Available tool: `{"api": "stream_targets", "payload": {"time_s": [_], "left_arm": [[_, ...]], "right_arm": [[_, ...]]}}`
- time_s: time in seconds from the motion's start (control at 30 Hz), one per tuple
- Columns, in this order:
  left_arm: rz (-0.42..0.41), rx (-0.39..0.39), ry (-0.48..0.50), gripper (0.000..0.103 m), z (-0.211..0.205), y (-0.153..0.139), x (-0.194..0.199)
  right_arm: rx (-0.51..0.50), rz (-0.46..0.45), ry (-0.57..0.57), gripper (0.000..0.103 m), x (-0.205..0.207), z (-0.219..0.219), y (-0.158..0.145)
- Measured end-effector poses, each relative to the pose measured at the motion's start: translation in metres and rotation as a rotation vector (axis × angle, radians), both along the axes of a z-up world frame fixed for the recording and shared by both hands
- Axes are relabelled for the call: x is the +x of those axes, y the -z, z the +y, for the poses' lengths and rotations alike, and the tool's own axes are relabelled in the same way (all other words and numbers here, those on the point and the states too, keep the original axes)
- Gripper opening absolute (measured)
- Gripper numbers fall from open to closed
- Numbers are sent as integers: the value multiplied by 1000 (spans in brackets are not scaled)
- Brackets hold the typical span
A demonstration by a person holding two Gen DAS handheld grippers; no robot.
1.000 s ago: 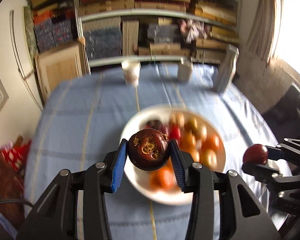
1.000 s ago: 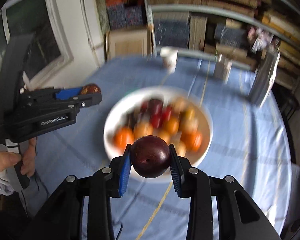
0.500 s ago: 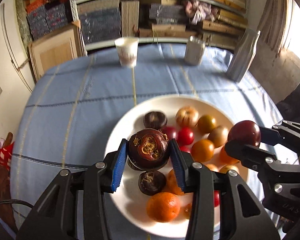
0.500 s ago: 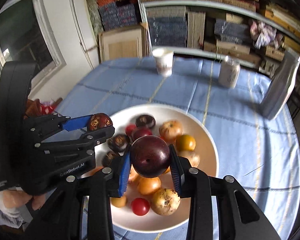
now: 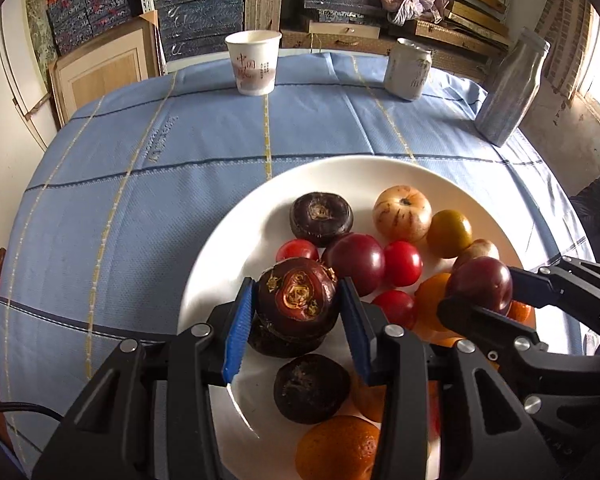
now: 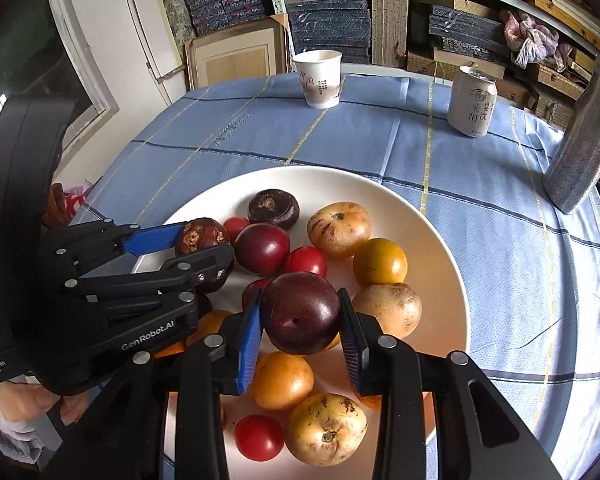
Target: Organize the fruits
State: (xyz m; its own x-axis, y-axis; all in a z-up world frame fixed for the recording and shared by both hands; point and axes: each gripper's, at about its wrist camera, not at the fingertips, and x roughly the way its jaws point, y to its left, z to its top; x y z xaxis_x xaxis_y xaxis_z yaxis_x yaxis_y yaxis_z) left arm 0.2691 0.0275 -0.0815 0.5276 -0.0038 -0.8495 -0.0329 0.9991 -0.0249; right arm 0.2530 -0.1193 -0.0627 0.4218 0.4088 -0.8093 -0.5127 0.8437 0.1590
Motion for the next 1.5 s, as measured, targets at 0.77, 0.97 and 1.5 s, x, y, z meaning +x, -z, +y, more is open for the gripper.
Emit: {"api": "stream_targets", "payload": {"time_s": [0.77, 0.97, 1.5], "left_arm": [[-32, 10, -46, 66, 2, -20, -19], [-67, 19, -48, 68, -2, -43, -41], [-165, 65, -122, 95, -17, -126, -122]], "right_arm": [[9, -44, 2, 49, -17, -5, -23], [28, -77, 4, 50, -36, -13, -45], [98, -224, 64, 89, -115, -64, -124]]}}
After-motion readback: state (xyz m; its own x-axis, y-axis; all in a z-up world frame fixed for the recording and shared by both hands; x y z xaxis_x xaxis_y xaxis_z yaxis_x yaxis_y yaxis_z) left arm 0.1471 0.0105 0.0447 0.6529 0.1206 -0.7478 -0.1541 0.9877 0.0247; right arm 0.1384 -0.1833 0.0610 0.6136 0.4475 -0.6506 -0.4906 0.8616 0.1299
